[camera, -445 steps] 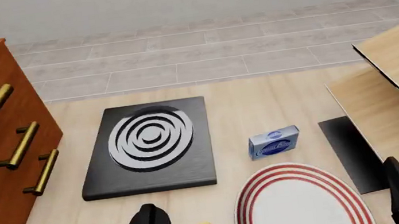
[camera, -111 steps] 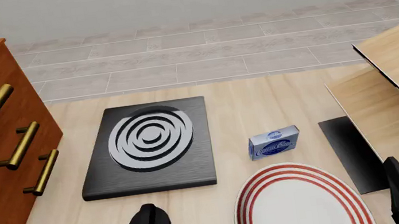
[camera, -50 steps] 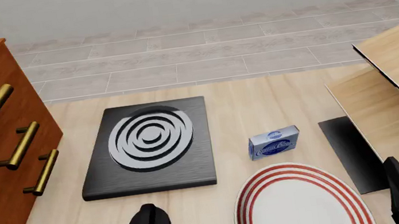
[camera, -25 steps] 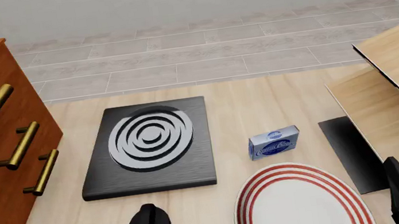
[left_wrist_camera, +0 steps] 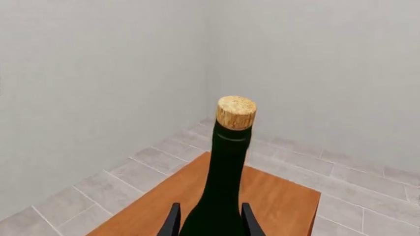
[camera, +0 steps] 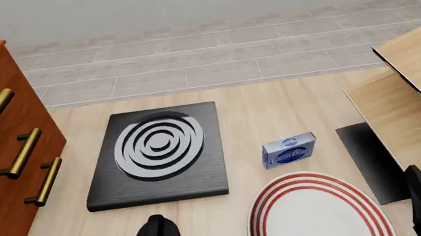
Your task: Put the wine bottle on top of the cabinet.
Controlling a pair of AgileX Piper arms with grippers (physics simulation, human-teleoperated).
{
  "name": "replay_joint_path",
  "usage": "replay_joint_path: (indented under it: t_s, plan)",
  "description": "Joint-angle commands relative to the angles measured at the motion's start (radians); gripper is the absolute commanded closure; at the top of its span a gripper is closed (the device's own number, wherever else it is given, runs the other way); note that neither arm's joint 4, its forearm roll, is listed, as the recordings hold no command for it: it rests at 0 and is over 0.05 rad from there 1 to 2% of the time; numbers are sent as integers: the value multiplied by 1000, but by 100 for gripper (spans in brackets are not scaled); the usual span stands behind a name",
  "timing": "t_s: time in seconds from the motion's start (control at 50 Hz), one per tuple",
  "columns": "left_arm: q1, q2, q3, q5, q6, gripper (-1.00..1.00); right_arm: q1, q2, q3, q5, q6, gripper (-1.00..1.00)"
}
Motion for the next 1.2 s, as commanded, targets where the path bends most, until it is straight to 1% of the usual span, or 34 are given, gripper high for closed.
replay_joint_path:
  t_s: [0.02,0.06,0.08,0.44,0.66,0.72,0.96,1.2]
  plan:
    - [0,26,86,-29,33,100,0,0,0,0,0,-100]
    - [5,31,84,-28,34,100,0,0,0,0,0,-100]
    - [5,27,82,-24,32,-100,0,0,0,0,0,-100]
    - [-25,-54,43,48,26,-100,0,0,0,0,0,-100]
    - [-44,-129,7,122,10,-100,0,0,0,0,0,-100]
    - [-53,-162,-13,156,3,-100,0,0,0,0,0,-100]
    - [-73,-226,-40,217,-5,-100,0,0,0,0,0,-100]
    - [-72,-273,-67,266,-15,-100,0,0,0,0,0,-100]
